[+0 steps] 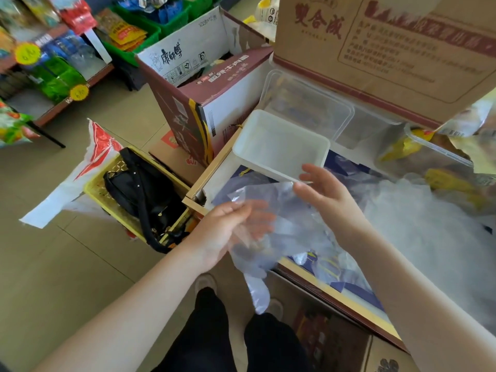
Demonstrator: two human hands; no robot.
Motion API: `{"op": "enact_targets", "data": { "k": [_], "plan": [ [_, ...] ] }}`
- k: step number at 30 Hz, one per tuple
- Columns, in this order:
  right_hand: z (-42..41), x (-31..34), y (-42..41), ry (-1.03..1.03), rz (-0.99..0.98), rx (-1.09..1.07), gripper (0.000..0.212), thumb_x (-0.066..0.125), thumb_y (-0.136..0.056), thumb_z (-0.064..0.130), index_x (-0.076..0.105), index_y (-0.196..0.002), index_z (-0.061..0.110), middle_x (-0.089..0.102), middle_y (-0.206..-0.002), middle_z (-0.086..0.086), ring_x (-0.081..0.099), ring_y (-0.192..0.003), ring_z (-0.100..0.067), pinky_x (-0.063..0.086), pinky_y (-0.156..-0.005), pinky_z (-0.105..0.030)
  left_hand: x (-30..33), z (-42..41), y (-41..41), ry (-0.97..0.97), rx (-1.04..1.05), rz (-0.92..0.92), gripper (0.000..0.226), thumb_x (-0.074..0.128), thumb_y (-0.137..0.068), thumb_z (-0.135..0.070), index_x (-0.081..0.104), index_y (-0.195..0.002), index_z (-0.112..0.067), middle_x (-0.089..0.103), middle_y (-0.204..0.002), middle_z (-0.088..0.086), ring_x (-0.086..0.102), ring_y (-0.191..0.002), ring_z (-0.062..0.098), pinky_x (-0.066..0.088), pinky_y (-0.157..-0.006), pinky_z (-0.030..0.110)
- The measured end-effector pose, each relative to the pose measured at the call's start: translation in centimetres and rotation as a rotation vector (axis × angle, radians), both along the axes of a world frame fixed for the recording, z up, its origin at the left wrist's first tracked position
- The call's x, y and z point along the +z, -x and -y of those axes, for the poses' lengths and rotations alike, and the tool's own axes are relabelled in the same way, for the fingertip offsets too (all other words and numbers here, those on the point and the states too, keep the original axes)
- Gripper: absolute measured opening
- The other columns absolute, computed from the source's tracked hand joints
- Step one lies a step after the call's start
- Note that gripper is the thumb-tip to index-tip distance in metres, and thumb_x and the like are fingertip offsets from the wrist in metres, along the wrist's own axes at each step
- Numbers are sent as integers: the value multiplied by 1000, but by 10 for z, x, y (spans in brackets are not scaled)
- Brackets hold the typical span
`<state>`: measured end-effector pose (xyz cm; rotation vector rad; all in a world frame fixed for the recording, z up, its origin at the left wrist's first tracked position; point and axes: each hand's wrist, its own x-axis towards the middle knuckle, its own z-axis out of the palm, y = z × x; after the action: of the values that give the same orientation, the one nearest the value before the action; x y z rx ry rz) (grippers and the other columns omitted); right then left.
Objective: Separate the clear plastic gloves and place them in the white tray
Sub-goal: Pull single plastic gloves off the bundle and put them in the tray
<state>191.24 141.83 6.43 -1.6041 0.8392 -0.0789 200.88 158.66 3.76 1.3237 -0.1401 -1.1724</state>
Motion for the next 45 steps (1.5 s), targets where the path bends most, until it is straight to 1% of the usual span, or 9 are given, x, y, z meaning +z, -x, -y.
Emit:
{"op": "enact_targets", "data": {
  "k": [5, 7, 10, 21, 28, 32, 36, 41, 45],
  "plan": [
    [-11, -36, -12, -186, -145, 173, 10, 62, -87, 12, 63, -80, 6, 66, -71, 3, 60, -63, -1, 46, -64, -9, -24, -6, -24, -128, -4, -25, 22, 44, -97, -20, 63, -105, -13, 73, -92, 8, 69, -85, 23, 56, -77, 34],
    [-10, -55, -26, -56, -163, 149, 13, 61, -87, 4, 61, -77, -5, 59, -66, -6, 55, -61, -11, 46, -62, -17, -40, -8, -35, -316, -9, 179, 20, 53, -93, -30, 62, -104, -17, 71, -96, 6, 67, -90, 22, 53, -86, 38],
    [-6, -77, -52, 235, -265, 158, 15, 54, -83, 2, 59, -71, -6, 57, -64, -13, 48, -60, -19, 41, -60, -29, -56, -20, -51, -571, -168, 650, 25, 60, -89, -32, 57, -110, -18, 64, -99, -3, 59, -83, 7, 48, -71, 18],
    [-35, -118, -91, 714, -580, 198, 34, 57, -90, 22, 51, -120, 8, 37, -134, -10, 34, -119, -34, 35, -93, -40, -68, -15, -83, -755, -416, 930, 42, 52, -93, -36, 50, -126, -10, 64, -111, 4, 61, -97, 22, 52, -82, 34],
    [-29, -114, -88, 439, -548, -1, 61, 72, -80, 22, 38, -128, 5, 52, -124, -17, 51, -111, -38, 44, -88, -44, -71, 2, -74, -729, -326, 734, 39, 64, -86, -35, 56, -114, -10, 65, -101, 4, 61, -93, 20, 48, -77, 28],
    [-14, -108, -75, 346, -474, -16, 28, 71, -79, 27, 53, -81, 5, 55, -74, -9, 54, -73, -26, 44, -66, -33, -61, -2, -74, -568, -254, 732, 31, 66, -85, -30, 48, -64, -14, 46, -61, -2, 43, -57, 12, 29, -52, 19],
    [0, -85, -50, -48, -110, -51, 17, 64, -88, 19, 60, -73, 10, 58, -61, 1, 51, -50, -9, 38, -45, -19, -48, -5, -77, -443, -142, 479, 12, 62, -88, -28, 67, -87, -18, 66, -89, -2, 58, -86, 10, 44, -75, 22],
    [27, -69, -18, -424, 35, 338, 75, 79, -60, 53, 61, -114, 5, 72, -90, -12, 68, -86, -26, 53, -80, -30, -35, 3, -75, -272, -25, 316, 26, 55, -93, -24, 62, -100, 0, 63, -102, 27, 62, -96, 37, 50, -90, 44],
    [34, -56, 1, -630, 135, 335, 36, 83, -57, 30, 74, -88, 14, 67, -73, -5, 63, -66, -17, 52, -65, -24, -33, 12, -67, -228, 27, 232, 26, 54, -93, -23, 60, -102, 1, 66, -100, 23, 62, -94, 42, 51, -90, 48]
  ]
}}
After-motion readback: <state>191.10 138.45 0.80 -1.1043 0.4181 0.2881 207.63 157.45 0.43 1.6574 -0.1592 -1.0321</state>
